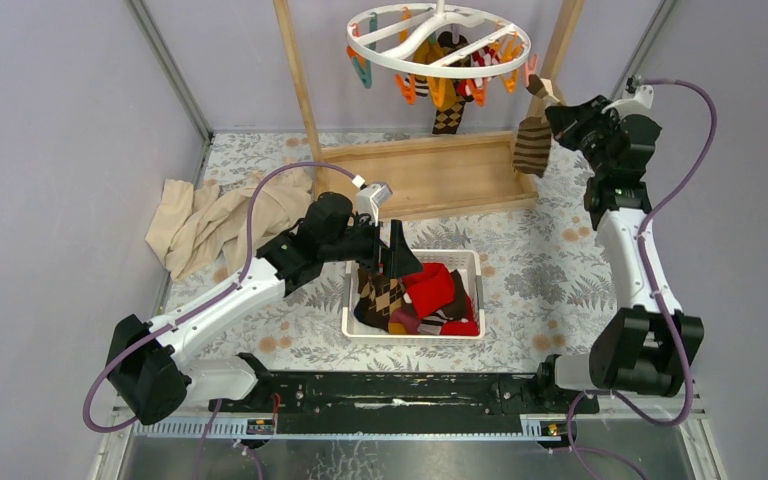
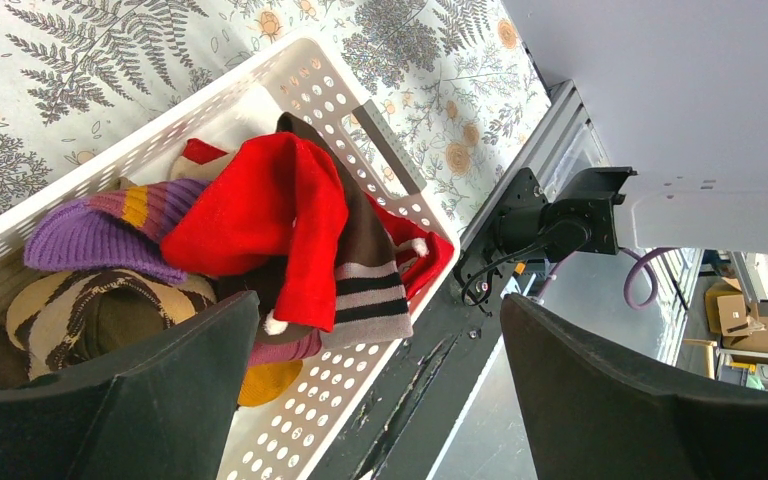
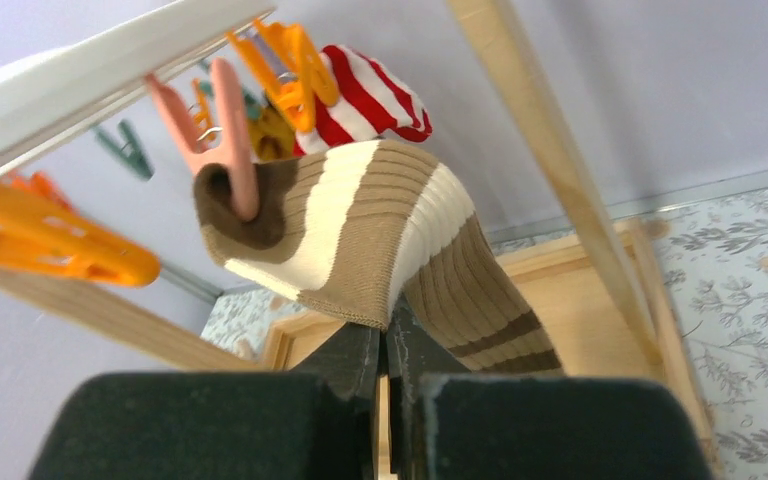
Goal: Remove the socks clipped to the hanger
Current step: Remove the sock from the hanger.
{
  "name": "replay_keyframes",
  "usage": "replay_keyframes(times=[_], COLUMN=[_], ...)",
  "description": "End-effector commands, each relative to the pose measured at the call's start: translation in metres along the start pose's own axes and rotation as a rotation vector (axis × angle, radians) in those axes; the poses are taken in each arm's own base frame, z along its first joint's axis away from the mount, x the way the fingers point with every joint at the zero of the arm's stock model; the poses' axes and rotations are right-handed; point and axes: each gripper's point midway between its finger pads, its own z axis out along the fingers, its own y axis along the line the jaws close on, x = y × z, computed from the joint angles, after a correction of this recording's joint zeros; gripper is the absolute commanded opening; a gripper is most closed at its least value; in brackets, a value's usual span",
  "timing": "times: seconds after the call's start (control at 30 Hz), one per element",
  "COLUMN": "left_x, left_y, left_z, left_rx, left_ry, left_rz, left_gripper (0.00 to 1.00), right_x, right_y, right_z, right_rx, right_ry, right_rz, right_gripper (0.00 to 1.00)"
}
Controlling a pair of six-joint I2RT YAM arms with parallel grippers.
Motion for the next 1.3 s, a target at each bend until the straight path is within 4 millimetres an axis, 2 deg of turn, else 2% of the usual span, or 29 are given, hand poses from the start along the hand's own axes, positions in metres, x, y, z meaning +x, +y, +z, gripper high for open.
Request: replay_keyframes(times=[0.0,0.13,0.3,0.5,0.77,0.87,1.0,1.13,1.27], left_x=[-0.013,-0.014,-0.015,-0.014,-0.023,-0.040,-0.072,-0.102,-0.125], left_y=[-0.014,-0.015,-0.018,-0.019,-0.022,-0.026,-0.033,-0.043,-0.041], left_z=[0.000,0.000,0.000,-0.002,-0.008,-0.012,-0.019,-0.026,-0.026], left_rx=[0.049,0.052,0.059,0.061,0.054,0.041,0.014,0.004,-0.024], left_ry=[-0.041,-0.042,-0.043,-0.051,-0.095,-0.152,-0.258,-0.361,-0.448], left_rz=[0.038,0.040,0.047,0.051,0.070,0.099,0.168,0.240,0.288], left_gripper=[0.99,0.99,0.99,0.99,0.99,0.99,0.99,0.99,0.99], right_x=[-0.015,-0.017,-0.011,0.008,0.043,0.055,0.064,0.067,0.069], right_y=[0.041,0.064,0.103,0.168,0.233,0.250,0.267,0.270,0.270], right_z=[-0.035,-0.058,-0.068,-0.073,-0.080,-0.080,-0.081,-0.083,-0.089], right_rx=[-0.116,-0.143,-0.183,-0.272,-0.369,-0.404,-0.446,-0.454,-0.459], right_ry=[-0.034,-0.043,-0.011,0.044,0.156,0.201,0.240,0.273,0.297], right_rz=[-0.047,-0.071,-0.141,-0.275,-0.362,-0.373,-0.362,-0.354,-0.353], right_gripper=[0.00,0.00,0.00,0.00,0.00,0.00,0.00,0.00,0.00])
